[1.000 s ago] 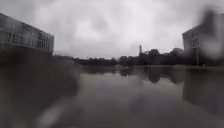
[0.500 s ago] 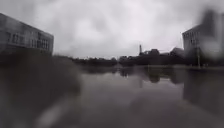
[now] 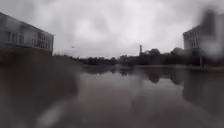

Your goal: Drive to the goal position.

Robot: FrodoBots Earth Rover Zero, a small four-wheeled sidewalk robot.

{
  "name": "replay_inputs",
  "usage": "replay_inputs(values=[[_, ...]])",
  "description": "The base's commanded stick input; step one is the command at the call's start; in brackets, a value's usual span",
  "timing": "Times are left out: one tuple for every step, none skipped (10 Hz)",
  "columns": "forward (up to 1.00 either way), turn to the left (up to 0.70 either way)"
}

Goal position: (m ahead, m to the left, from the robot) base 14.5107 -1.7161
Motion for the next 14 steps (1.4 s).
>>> replay_inputs(values=[[0.70, 0.00], [0.70, 0.00], [0.70, 0.00], [0.70, 0.00], [0.70, 0.00], [0.70, 0.00], [0.70, 0.00], [0.70, 0.00], [0.70, 0.00], [0.70, 0.00], [0.70, 0.00], [0.70, 0.00], [0.70, 0.00], [0.70, 0.00]])
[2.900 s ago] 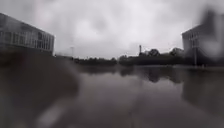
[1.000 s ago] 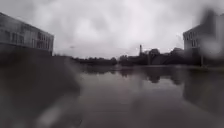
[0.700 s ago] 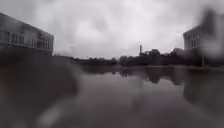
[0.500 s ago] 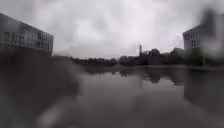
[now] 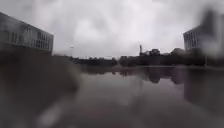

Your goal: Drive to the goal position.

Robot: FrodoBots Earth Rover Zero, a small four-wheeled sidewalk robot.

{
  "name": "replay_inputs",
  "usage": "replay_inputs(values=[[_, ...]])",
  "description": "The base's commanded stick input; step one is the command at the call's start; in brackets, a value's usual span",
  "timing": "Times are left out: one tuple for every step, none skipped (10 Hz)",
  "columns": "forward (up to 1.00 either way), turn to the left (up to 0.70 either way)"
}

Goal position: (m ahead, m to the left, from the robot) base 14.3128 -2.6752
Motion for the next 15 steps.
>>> replay_inputs(values=[[0.70, 0.00], [0.70, 0.00], [0.70, 0.00], [0.70, 0.00], [0.70, 0.00], [0.70, 0.00], [0.70, 0.00], [0.70, 0.00], [0.70, 0.00], [0.70, 0.00], [0.70, 0.00], [0.70, 0.00], [0.70, 0.00], [0.70, 0.00], [0.70, 0.00]])
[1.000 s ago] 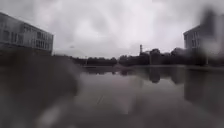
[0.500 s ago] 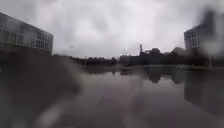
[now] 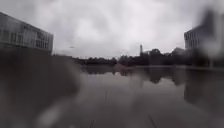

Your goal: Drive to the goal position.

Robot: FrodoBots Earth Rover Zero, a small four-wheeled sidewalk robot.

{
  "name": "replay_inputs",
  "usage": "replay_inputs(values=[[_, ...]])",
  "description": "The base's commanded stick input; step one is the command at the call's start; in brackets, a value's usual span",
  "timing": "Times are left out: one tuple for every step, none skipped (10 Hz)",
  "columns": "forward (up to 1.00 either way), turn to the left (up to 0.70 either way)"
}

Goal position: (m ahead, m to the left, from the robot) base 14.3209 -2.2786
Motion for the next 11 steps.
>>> replay_inputs(values=[[0.70, 0.00], [0.70, 0.00], [0.70, 0.00], [0.70, 0.00], [0.70, 0.00], [0.70, 0.00], [0.70, 0.00], [0.70, 0.00], [0.70, 0.00], [0.70, 0.00], [0.70, 0.00]])
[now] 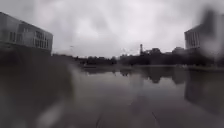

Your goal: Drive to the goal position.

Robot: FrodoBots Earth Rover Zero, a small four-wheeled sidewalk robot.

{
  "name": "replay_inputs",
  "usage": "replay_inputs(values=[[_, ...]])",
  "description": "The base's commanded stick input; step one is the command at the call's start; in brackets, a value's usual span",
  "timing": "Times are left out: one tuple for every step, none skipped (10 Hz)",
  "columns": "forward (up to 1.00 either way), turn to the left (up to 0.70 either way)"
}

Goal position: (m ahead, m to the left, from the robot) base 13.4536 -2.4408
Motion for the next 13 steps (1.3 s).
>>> replay_inputs(values=[[0.70, 0.00], [0.70, 0.00], [0.70, 0.00], [0.70, 0.00], [0.70, 0.00], [0.70, 0.00], [0.70, 0.00], [0.70, 0.00], [0.70, 0.00], [0.70, 0.00], [0.70, 0.00], [0.70, 0.00], [0.70, 0.00]])
